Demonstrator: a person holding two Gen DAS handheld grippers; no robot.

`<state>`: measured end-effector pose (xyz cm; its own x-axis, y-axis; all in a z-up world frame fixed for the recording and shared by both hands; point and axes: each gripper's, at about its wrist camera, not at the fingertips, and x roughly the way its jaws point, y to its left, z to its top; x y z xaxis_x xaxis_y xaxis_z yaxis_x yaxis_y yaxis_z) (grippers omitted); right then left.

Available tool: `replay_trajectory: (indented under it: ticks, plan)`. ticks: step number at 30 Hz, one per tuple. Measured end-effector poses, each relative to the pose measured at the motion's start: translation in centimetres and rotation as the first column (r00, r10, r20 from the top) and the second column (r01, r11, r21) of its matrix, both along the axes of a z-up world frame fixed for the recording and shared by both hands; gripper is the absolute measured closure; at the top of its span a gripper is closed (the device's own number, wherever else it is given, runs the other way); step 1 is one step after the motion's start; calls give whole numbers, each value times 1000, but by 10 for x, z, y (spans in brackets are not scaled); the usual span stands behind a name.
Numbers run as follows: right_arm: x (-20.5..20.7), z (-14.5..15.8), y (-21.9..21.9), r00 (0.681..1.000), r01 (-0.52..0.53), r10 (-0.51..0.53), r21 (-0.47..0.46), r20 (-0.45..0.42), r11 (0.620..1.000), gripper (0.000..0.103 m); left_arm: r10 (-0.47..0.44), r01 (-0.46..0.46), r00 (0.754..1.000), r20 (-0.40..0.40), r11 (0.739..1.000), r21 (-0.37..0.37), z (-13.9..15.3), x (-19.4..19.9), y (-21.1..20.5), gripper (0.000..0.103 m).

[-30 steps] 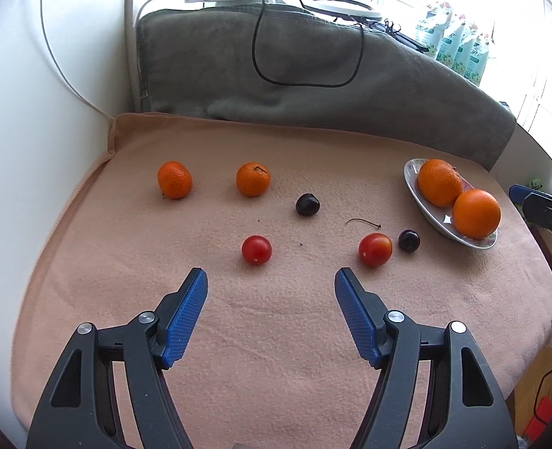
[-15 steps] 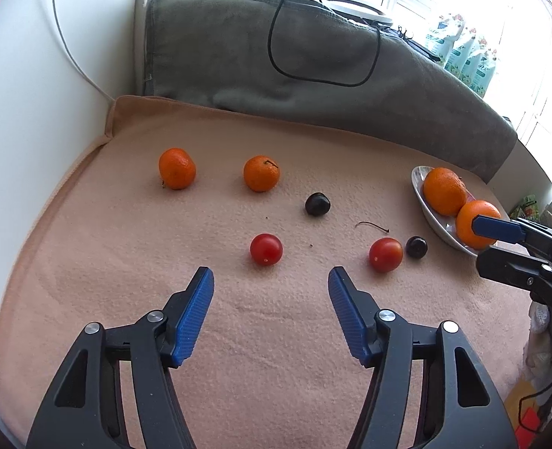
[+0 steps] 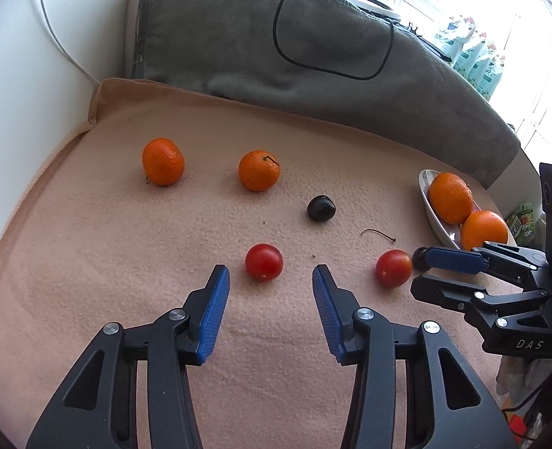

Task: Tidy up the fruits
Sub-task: 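Move the right tool to the red tomato while the left tool approaches a cherry tomato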

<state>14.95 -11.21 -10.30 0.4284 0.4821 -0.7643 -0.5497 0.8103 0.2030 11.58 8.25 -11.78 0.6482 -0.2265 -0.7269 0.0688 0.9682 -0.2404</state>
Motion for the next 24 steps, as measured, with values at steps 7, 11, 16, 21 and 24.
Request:
replay_trajectory:
  ticks: [7, 11, 16, 21, 24]
  plan:
    - [11, -6, 4, 1000, -1, 1, -25, -6, 1000, 52, -10, 11, 1000, -19, 1000, 4, -7, 8, -1, 62]
    - [12, -8, 8, 1000, -15, 14, -39, -8, 999, 54, -15, 15, 999, -31, 1000, 12, -11, 11, -3, 64]
    - [14, -12, 13, 1000, -28, 28, -60, -10, 998, 56, -10, 11, 999, -38, 1000, 17, -14, 15, -3, 64]
    - [18, -15, 16, 999, -32, 31, -69, -20, 997, 59, -9, 11, 999, -50, 1000, 29, -18, 20, -3, 69]
    - [19, -17, 18, 999, -32, 30, -79, -24, 996, 61, -8, 9, 999, -50, 1000, 26, -18, 22, -2, 69]
